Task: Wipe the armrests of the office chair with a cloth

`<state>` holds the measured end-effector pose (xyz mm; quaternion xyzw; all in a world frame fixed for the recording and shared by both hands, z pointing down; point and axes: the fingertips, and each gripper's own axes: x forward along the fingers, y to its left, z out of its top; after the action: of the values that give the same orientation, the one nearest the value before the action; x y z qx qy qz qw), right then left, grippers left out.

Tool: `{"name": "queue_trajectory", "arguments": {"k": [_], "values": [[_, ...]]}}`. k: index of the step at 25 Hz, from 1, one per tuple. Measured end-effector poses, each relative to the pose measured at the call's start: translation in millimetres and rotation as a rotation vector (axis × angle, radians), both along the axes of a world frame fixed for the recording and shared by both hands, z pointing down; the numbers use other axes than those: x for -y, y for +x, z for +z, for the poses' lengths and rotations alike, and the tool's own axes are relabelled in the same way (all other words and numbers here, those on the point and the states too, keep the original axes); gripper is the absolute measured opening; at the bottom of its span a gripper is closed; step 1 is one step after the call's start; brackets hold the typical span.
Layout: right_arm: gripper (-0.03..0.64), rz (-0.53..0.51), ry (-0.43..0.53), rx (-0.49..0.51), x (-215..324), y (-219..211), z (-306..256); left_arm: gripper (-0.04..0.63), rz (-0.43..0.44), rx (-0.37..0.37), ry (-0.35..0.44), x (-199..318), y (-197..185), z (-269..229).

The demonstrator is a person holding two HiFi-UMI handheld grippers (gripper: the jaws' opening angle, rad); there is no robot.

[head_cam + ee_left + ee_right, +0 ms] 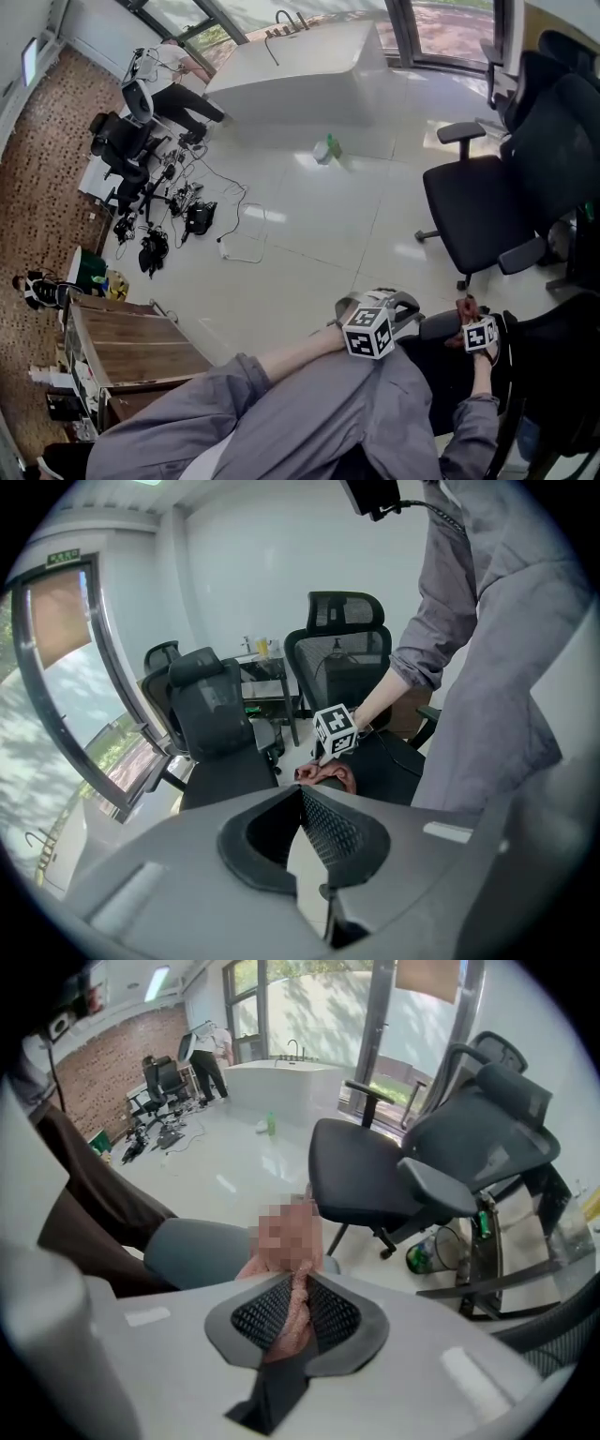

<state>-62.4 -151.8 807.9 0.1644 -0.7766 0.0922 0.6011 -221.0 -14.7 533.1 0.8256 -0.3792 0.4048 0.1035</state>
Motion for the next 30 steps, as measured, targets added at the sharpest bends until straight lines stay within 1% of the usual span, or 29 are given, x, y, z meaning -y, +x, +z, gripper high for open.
{"name": "queue_trajectory", "arguments": {"k": [2,5,7,9,13,17,22,25,28,30], "values": [[0.048,0.05,-0.005,0.054,6,-7,8,0.017,-0.002,0.006,0.009,-14,-10,3],[0.048,0.102,0.04,0.039,23,-5,-6,0.017,-0.021,0.016,0.005,-18,-20,-4],[0.048,0.085,0.078,0.053,35,-6,-16,0.017,-0.019,0.018,-0.011,-10,-15,-4],[0.048,0.053,0.082,0.081,34,-12,-17,0.017,-0.004,0.016,-0.021,-4,-7,-1],[0.048,-0.003,0.038,0.072,-2,-26,-14,0.017,0.033,0.009,-0.022,3,3,0],[0.048,-0.091,-0.006,0.098,-52,-53,-12,0.017,0.054,0.003,-0.021,7,5,0],[0.048,-0.183,-0.095,0.177,-120,-87,-14,0.017,0.084,0.002,-0.016,14,9,3],[0.048,-0.249,-0.149,0.216,-157,-100,-16,0.017,0.097,-0.001,-0.017,16,11,5],[0.048,-0.318,-0.206,0.26,-180,-108,-20,0.017,0.113,-0.006,-0.015,19,12,5],[0.048,-0.331,-0.239,0.277,-185,-111,-23,0.017,0.118,-0.008,-0.012,19,10,5]]}}
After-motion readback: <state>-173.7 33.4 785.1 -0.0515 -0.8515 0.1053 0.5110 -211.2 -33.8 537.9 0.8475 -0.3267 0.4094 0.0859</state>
